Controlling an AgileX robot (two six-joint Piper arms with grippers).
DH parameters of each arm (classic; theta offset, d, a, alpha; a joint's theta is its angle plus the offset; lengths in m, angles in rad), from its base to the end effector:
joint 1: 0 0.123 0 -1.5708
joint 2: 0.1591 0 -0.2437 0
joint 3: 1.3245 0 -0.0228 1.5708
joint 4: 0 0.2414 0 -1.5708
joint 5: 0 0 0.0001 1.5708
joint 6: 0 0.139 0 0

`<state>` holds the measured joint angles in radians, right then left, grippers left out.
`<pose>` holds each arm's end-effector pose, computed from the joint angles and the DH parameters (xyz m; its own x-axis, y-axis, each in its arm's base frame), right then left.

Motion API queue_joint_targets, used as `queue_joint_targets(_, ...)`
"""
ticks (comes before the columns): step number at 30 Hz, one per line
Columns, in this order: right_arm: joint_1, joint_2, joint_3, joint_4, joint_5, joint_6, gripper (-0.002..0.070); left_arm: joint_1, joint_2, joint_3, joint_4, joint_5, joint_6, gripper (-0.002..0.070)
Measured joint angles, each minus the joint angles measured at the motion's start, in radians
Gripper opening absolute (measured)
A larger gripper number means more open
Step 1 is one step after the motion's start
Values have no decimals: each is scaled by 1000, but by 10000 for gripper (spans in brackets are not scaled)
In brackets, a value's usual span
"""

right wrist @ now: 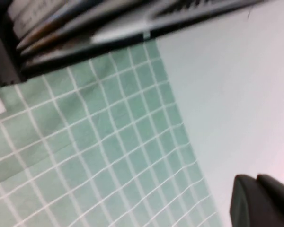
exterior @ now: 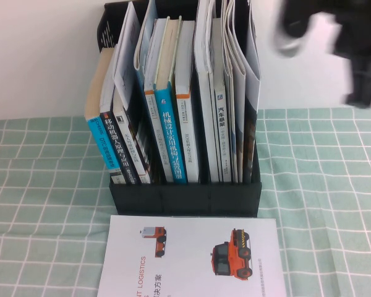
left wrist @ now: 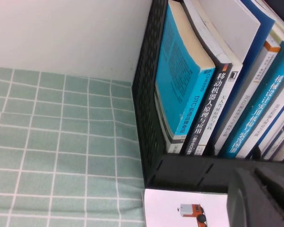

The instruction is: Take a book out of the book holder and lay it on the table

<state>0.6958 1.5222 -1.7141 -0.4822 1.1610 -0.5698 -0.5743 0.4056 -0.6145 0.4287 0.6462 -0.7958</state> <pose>0.2965 0.1706 0.3602 -0.1538 -0.9538 -0.2580 -0.6565 0.2938 -0.6947 0.1421 -0.0505 0.3051 -0.3680 -0.2593 -0.8930 0.1849 0.9208 -0.3435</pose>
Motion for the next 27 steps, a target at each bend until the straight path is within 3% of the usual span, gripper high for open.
queue_joint_targets(5,-97,-210,139,103,26,149,10,0,0,0,0,-18,12,-3)
queue_joint_targets(10,-106,-558,457,122,-196,348,9,0,0,29,0,-140,13,-3)
queue_joint_targets(18,-108,-1147,1121,106,-609,680,8,0,0,230,31,-540,42,-3)
queue_joint_targets(22,-108,-1339,1305,73,-620,772,8,0,0,288,48,-656,50,-3)
queue_joint_targets(27,-108,-1420,1367,59,-600,791,8,0,0,297,110,-684,52,-3)
